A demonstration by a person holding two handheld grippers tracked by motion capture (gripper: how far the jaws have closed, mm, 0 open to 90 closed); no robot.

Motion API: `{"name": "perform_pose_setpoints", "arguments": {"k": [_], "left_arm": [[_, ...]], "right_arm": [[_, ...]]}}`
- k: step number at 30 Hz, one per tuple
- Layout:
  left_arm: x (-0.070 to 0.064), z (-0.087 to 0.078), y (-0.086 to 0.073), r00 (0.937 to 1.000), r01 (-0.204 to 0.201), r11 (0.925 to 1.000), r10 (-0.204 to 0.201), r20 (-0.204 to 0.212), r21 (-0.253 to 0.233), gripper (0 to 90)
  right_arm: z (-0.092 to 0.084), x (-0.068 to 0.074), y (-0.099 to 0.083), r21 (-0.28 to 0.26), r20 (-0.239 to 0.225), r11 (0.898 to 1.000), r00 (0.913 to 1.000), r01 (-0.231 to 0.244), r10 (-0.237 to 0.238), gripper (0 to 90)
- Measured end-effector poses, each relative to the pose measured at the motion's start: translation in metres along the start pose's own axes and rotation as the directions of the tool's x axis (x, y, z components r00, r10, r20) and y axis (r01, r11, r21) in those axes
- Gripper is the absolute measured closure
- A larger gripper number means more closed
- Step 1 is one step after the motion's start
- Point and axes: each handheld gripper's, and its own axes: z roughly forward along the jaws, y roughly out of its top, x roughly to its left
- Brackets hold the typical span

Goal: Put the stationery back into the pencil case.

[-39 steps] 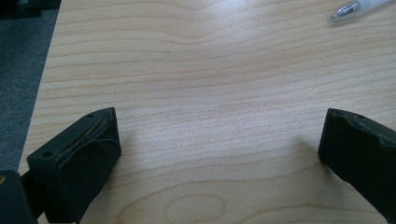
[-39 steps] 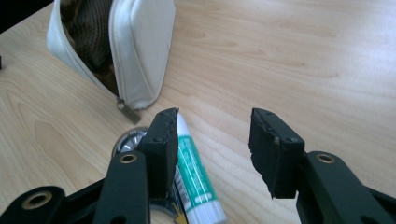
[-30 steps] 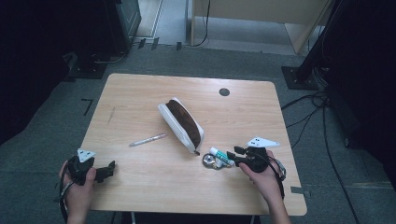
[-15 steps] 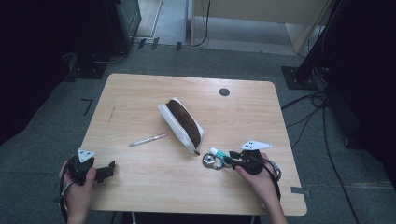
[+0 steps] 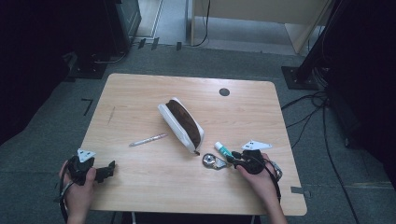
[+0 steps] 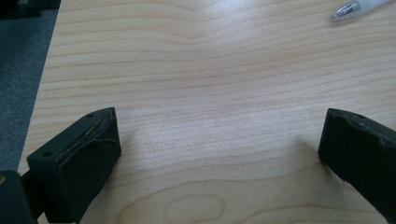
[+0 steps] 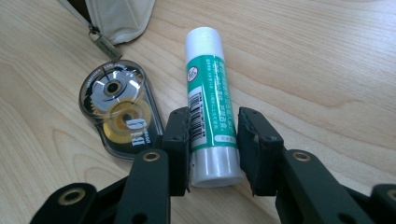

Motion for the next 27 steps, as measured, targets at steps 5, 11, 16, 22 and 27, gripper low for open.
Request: {"name": "perform_pose_setpoints", "arguments": {"k": [5, 11, 16, 22, 27], "left_arm": [[0.000, 0.000, 0.000, 1.0000, 0.000, 1.0000, 0.000, 0.001, 0.000, 0.0], [0.000, 0.000, 0.000, 1.0000, -0.003, 1.0000, 0.003, 0.004, -0.002, 0.0], [0.000, 0.000, 0.000, 1.0000, -0.004, 1.0000, 0.004, 0.006, -0.002, 0.0], [0.000, 0.000, 0.000, 1.0000, -0.004, 1.0000, 0.004, 0.006, -0.002, 0.0], [0.000, 0.000, 0.000, 1.0000, -0.004, 1.0000, 0.004, 0.006, -0.002, 0.0]], "right_arm": [[0.000, 0.001, 0.001, 0.004, 0.014, 1.000, 0.9999, 0.004, -0.004, 65.6], [0.006, 0.004, 0.007, 0.015, 0.022, 1.000, 0.9996, 0.016, -0.017, 66.0], [0.009, 0.006, 0.009, 0.024, 0.043, 0.999, 0.9985, 0.033, -0.034, 63.5], [0.011, 0.008, 0.014, 0.011, 0.032, 0.999, 0.9988, 0.037, -0.037, 57.8], [0.017, 0.012, 0.021, 0.040, 0.057, 0.998, 0.9967, 0.056, -0.058, 62.5]]}}
